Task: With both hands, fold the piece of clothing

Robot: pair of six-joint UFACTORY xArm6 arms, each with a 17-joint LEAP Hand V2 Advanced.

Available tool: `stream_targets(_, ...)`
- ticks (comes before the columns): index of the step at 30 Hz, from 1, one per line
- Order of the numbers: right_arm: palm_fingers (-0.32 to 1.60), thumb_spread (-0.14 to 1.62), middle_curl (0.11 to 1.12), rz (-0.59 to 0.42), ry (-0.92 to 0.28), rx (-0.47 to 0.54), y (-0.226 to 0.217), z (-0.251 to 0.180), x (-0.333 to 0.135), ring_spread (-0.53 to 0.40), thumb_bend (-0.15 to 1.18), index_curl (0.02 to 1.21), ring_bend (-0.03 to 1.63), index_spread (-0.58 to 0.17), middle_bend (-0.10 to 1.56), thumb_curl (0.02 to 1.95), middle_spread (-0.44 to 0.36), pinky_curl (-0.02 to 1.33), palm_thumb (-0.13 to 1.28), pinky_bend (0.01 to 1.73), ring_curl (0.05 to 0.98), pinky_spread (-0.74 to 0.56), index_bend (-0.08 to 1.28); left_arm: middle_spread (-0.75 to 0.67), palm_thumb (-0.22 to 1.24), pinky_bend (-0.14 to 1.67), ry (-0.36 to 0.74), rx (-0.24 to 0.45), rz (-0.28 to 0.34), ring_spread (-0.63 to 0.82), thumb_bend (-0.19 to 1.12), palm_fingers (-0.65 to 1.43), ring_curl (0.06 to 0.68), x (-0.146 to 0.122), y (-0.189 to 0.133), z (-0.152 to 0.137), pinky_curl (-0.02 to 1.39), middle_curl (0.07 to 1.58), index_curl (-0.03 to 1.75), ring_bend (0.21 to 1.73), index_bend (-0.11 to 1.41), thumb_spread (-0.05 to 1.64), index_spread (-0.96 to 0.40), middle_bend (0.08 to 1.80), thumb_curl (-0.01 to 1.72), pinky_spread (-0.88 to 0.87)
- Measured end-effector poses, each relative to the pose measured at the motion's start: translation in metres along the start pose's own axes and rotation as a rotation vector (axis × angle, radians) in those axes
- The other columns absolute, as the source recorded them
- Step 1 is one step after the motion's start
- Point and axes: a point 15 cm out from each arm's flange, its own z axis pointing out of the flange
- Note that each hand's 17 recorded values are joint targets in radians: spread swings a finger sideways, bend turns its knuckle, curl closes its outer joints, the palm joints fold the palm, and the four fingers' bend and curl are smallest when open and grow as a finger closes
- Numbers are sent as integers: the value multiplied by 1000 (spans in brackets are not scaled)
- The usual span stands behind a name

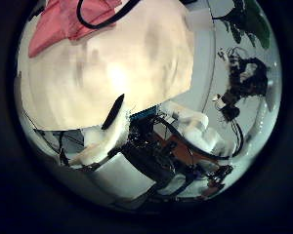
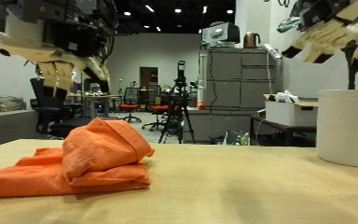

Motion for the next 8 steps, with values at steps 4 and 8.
stream_targets(4, 118, 1144, 340, -48, 17, -18, -3, 5, -21, 284, -19, 341, 314, -243, 230, 435, 163, 269, 650, 377, 203, 451, 167, 187, 474, 257, -4, 3, -30, 413, -20, 151, 216, -14, 3, 8, 307, 314, 355, 405, 179, 1107, 0, 192, 293, 431)
stream_targets(8, 126, 1143, 339, -43, 35, -26, -1, 5, -21, 285, -19, 331, 300, -249, 220, 410, 163, 272, 660, 366, 205, 455, 170, 189, 483, 251, 3, 20, -32, 410, -19, 155, 216, -15, 0, 10, 306, 316, 354, 402, 178, 1107, 3, 187, 298, 430)
